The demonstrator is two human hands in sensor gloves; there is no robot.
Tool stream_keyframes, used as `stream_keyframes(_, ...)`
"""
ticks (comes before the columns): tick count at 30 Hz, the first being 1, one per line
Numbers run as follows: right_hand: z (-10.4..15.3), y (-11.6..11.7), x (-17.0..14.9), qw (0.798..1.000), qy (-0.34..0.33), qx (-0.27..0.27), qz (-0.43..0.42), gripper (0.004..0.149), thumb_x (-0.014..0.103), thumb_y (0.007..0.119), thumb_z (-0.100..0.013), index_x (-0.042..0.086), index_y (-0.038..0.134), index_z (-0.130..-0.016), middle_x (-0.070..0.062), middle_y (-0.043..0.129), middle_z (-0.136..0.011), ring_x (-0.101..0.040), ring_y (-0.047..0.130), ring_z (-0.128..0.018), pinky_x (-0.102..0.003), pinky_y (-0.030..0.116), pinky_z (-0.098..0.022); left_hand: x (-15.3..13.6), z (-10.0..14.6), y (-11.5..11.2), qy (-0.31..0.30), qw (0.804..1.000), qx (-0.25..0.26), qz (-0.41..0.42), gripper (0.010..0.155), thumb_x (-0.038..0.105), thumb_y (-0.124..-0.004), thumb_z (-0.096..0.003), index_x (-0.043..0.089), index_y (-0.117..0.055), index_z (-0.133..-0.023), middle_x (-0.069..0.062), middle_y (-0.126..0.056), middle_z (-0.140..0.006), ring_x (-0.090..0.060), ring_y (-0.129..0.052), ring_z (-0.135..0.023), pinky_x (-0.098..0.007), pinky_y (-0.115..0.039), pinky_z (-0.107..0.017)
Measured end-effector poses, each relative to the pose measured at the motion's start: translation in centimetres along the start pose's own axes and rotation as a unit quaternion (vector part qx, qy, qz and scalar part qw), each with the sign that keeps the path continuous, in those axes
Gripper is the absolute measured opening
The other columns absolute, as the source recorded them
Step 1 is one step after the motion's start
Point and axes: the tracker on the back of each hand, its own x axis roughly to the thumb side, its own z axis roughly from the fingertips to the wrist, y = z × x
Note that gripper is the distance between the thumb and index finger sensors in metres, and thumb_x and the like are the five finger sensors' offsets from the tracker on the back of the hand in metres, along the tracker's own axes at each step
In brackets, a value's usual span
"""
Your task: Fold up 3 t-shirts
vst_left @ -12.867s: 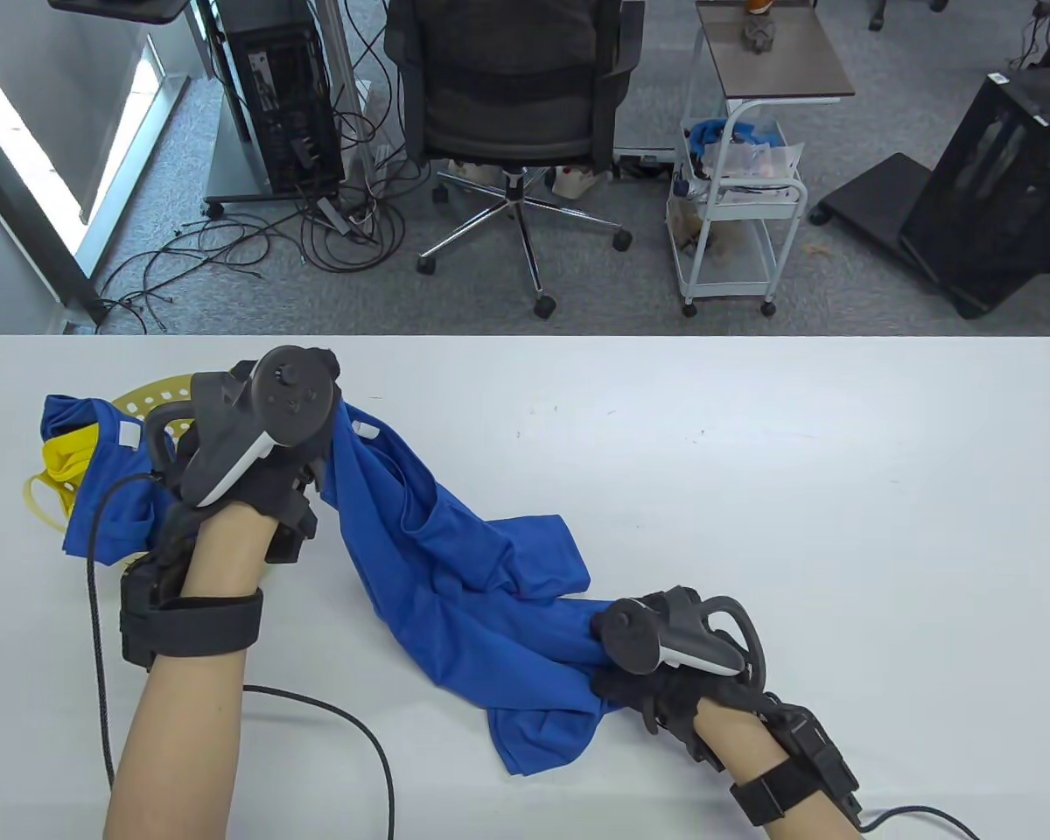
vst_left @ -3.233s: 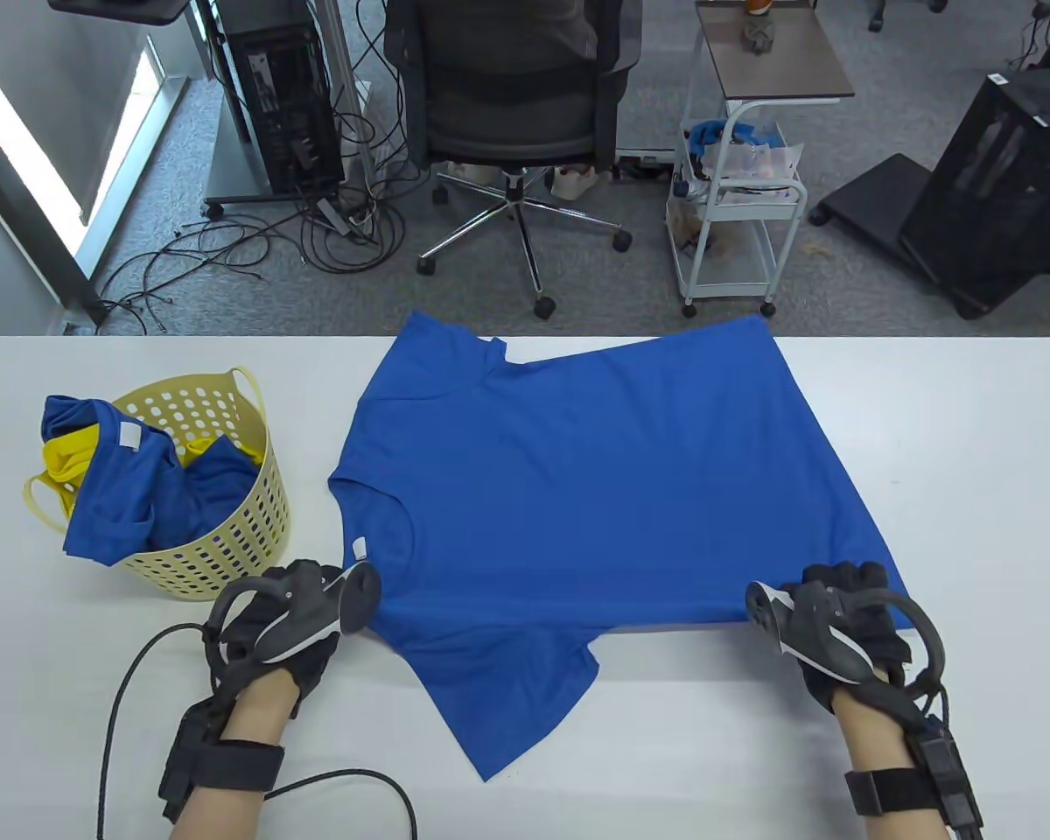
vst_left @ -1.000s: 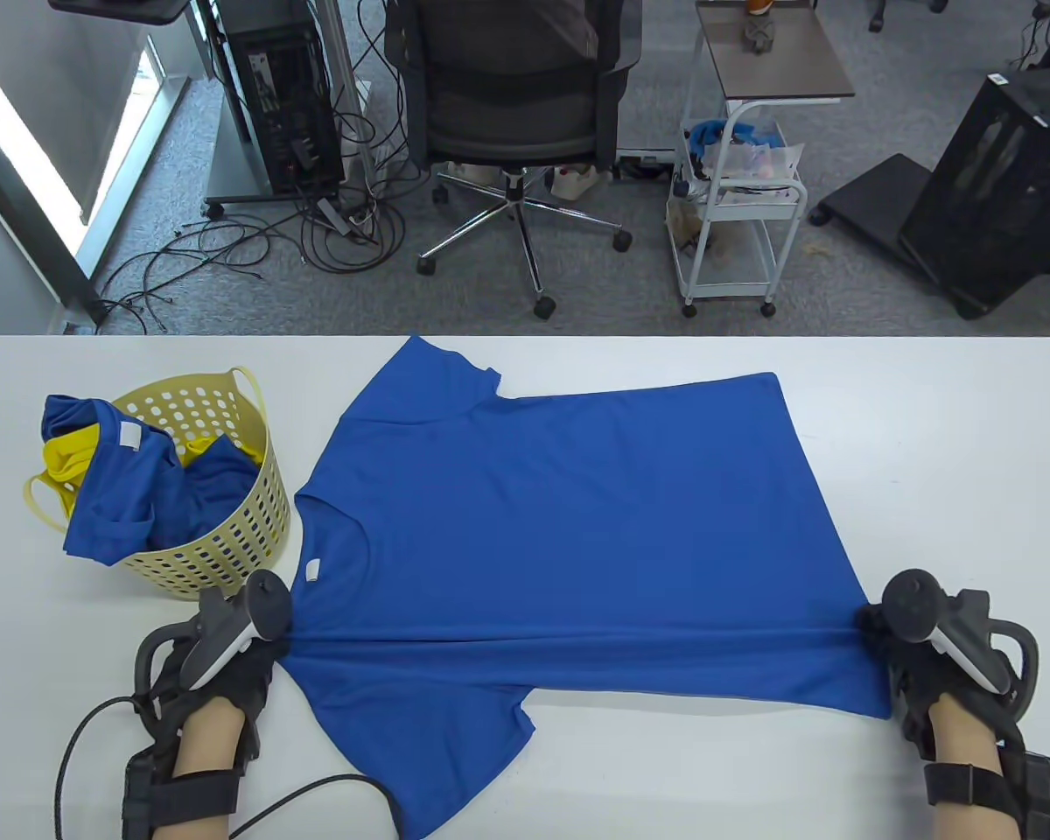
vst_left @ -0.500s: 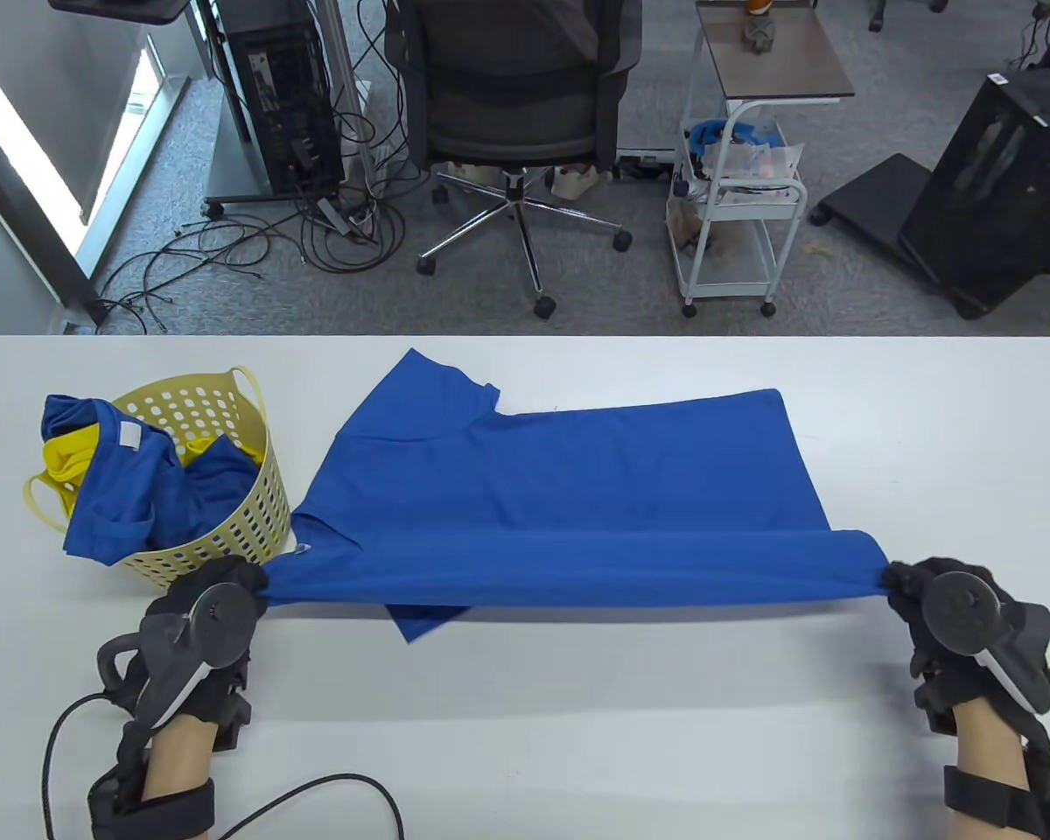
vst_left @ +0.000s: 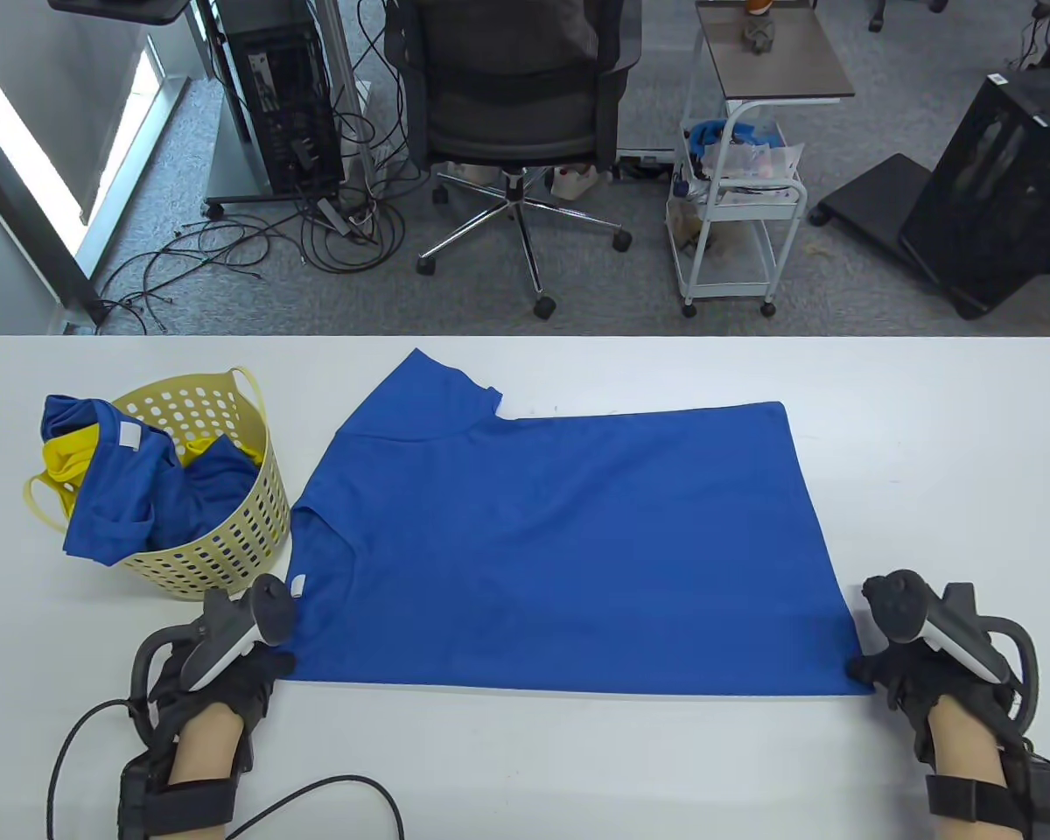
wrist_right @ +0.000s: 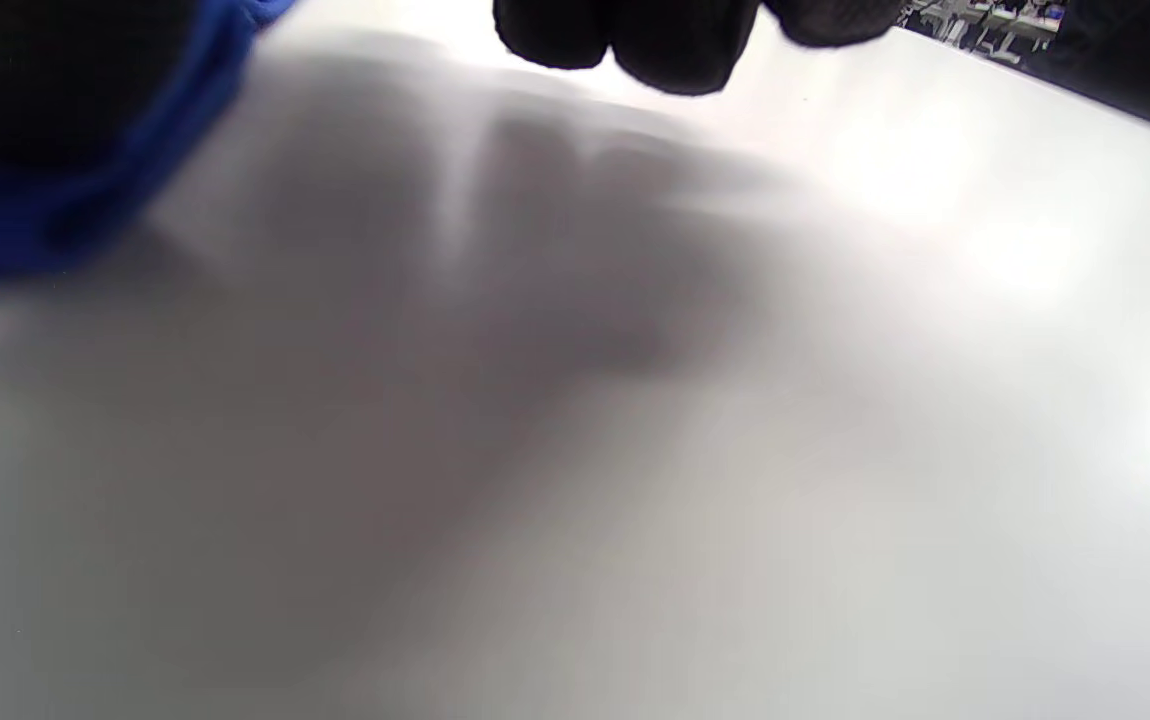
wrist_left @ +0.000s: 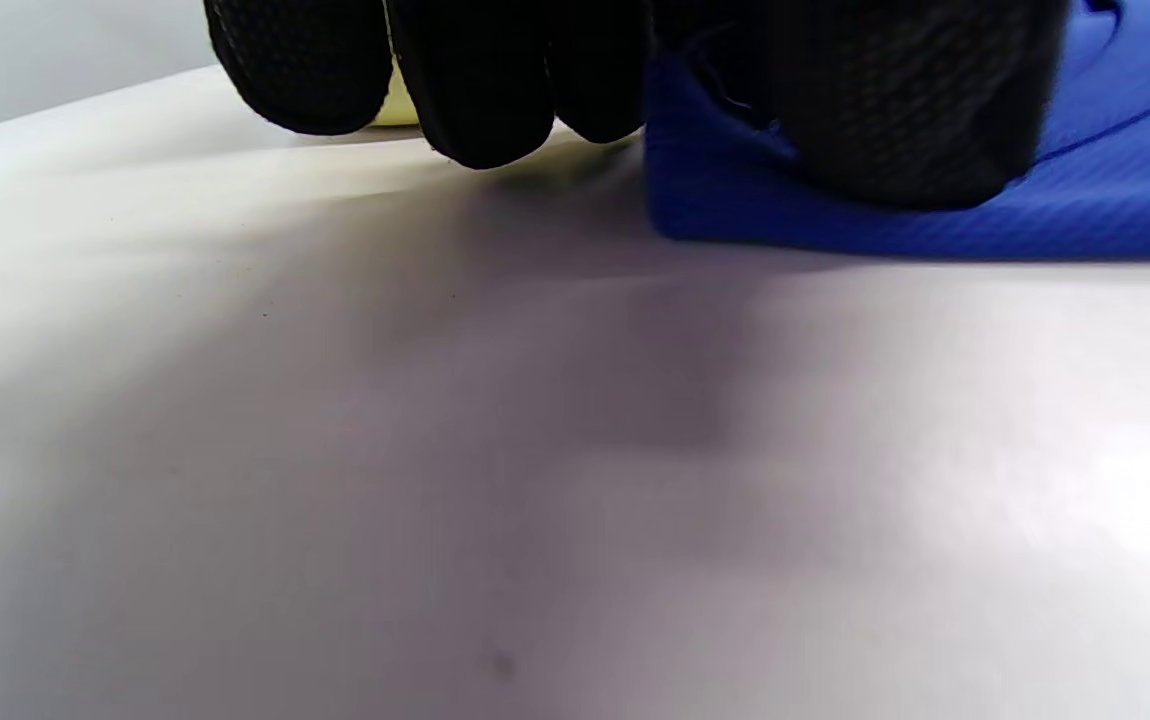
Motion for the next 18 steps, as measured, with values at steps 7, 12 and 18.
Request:
stream_keyframes(7, 0.7, -0.9, 1.1, 0.998, -0.033, -0.037, -0.023, 0.092, 0.052, 0.086, -0.028, 0.030, 0.034, -0.101, -0.012, 0.040, -0.109, -0.043, 0.053, -0.096, -0.062, 0.048, -0.070, 1.1, 1.2, 1.3, -0.058, 0.994, 0.087, 0.010, 0.068, 0.052, -0.081, -0.0369, 0.038, -0.055, -0.099, 0.003, -0.056, -0.108, -0.024, -0.063, -0.099, -0.046, -0.064, -0.074)
stream_keyframes(12, 1.9, -2.6, 2.0, 0.988, -0.078, -0.097, -0.086, 0.092, 0.056, 0.082, -0.030, 0.034, 0.029, -0.102, -0.011, 0.023, -0.114, -0.050, 0.031, -0.105, -0.070, 0.036, -0.073, 6.2, 3.2, 3.3, -0.148, 0.981, 0.103, 0.066, 0.064, 0.053, -0.078, -0.0386, 0.037, -0.061, -0.098, 0.003, -0.059, -0.108, -0.025, -0.062, -0.100, -0.047, -0.063, -0.074)
stream_keyframes(18, 2.9, -3.2, 3.2, 0.984, -0.109, -0.113, -0.089, 0.092, 0.057, 0.082, -0.030, 0.035, 0.030, -0.102, -0.010, 0.022, -0.114, -0.052, 0.029, -0.105, -0.071, 0.034, -0.073, 17.6, 6.7, 4.0, -0.248, 0.968, 0.040, 0.030, 0.062, 0.053, -0.075, -0.0402, 0.038, -0.060, -0.098, 0.003, -0.059, -0.109, -0.025, -0.062, -0.101, -0.046, -0.063, -0.076)
